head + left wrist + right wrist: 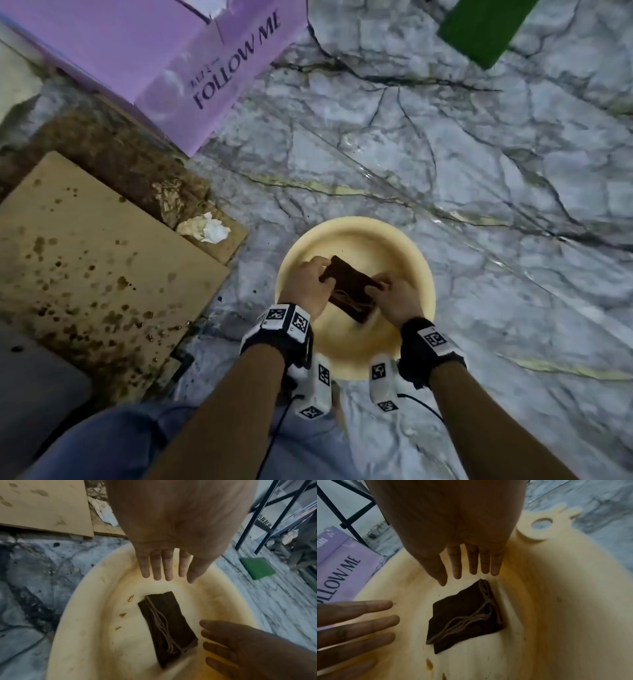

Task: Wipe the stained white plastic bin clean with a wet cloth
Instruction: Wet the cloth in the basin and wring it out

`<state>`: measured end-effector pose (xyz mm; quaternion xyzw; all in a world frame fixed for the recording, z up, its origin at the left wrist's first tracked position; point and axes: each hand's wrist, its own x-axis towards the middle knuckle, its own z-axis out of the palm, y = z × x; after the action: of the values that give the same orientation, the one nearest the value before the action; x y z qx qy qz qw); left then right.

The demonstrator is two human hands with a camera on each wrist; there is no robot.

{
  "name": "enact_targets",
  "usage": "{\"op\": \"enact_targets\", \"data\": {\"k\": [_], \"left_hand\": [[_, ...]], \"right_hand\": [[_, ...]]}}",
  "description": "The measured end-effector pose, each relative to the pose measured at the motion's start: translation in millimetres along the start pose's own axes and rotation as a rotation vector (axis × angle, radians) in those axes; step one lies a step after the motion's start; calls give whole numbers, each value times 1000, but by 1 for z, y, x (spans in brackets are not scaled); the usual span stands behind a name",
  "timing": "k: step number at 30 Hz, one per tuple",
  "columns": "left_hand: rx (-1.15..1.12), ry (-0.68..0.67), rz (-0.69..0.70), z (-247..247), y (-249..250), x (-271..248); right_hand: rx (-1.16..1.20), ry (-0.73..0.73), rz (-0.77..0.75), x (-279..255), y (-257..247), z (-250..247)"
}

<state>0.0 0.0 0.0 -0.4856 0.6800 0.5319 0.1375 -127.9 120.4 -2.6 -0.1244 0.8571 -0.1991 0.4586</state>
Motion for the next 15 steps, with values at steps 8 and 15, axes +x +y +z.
{"op": "enact_targets", "data": {"k": [8, 15], "left_hand": [[106, -35, -44, 30, -23, 27], [140, -1, -82, 43, -34, 34]], "right_hand": [[-93, 50, -2, 31, 18, 26], [-283, -9, -24, 40, 29, 43]]}}
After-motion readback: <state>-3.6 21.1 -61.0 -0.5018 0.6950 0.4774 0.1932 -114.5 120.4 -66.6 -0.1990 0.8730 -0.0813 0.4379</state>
